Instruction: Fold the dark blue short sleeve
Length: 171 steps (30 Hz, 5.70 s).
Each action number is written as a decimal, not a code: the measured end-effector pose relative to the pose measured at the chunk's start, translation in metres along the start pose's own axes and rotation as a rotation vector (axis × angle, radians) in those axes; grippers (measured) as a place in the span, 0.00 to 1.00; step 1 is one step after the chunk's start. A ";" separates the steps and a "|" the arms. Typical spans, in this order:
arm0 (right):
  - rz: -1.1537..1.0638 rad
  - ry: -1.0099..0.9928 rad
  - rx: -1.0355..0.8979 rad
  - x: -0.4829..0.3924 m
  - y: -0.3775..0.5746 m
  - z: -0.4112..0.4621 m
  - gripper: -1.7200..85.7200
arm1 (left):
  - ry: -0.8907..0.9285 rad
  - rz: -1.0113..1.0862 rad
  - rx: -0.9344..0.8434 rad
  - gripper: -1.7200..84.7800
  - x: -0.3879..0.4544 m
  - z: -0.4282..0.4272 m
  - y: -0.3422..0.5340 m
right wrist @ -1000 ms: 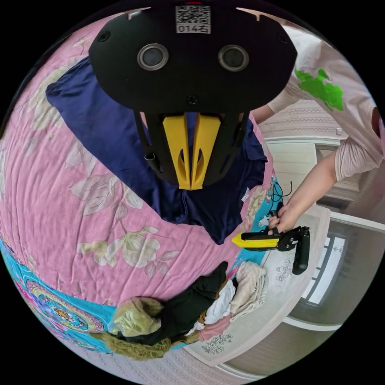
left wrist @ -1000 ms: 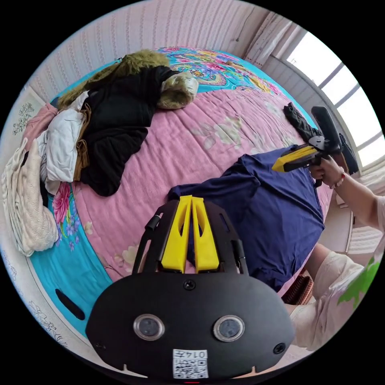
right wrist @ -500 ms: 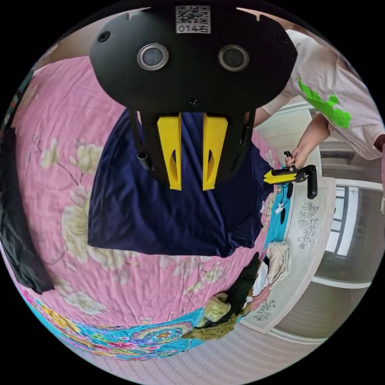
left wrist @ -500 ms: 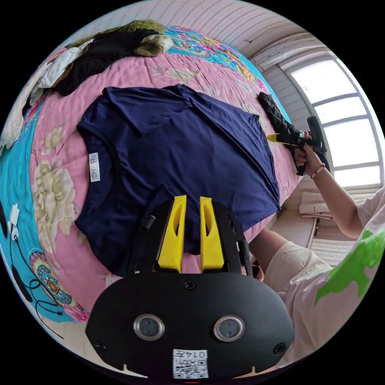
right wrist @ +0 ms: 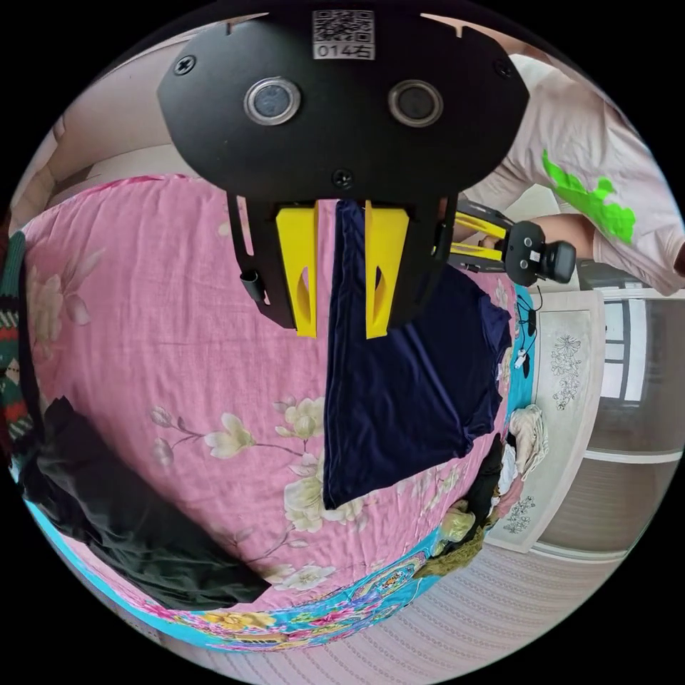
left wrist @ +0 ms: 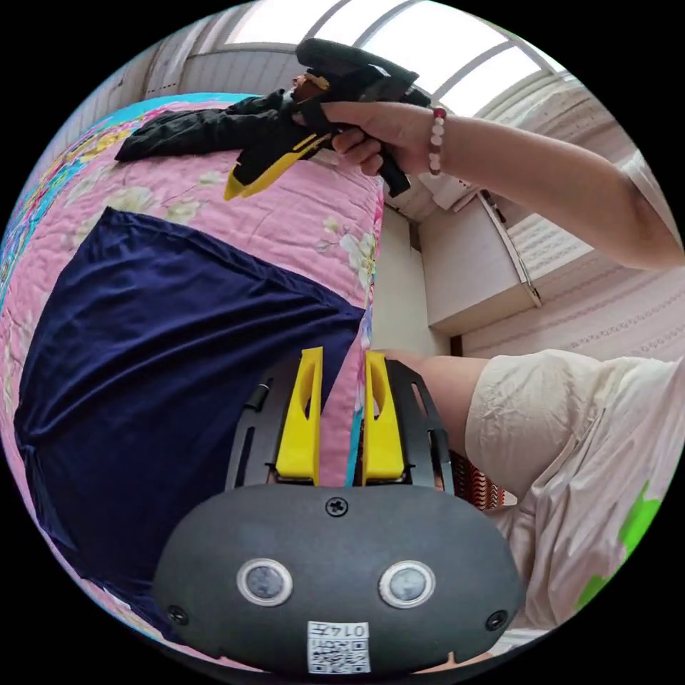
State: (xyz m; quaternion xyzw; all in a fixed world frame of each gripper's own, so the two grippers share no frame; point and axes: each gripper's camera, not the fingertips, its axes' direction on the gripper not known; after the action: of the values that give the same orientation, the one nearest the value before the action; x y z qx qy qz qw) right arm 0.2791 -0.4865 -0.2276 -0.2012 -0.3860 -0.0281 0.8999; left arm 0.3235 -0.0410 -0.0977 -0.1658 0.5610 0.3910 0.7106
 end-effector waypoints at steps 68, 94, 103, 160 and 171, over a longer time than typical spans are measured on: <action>-0.800 0.200 -0.261 -0.590 -0.378 0.407 0.02 | -0.270 -0.913 0.760 0.01 0.131 -0.231 0.453; -0.832 0.110 -0.482 -0.664 -0.409 0.681 0.03 | -0.439 -1.134 0.529 0.01 0.136 -0.320 0.535; -0.841 0.014 -0.377 -0.704 -0.417 0.729 0.02 | -0.401 -1.229 0.332 0.01 0.101 -0.329 0.533; -0.215 -0.133 -0.024 -0.282 -0.393 0.507 0.17 | -0.480 -0.810 0.170 0.15 -0.143 -0.580 0.295; -0.201 -0.162 -0.063 -0.248 -0.417 0.500 0.14 | -0.398 -0.806 0.098 0.17 -0.207 -0.573 0.246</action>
State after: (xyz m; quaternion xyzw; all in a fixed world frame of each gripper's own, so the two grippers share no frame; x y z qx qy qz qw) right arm -0.3224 -0.7034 0.0499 -0.1915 -0.4746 -0.1140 0.8515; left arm -0.2550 -0.3464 -0.0371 -0.2588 0.3218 0.0804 0.9072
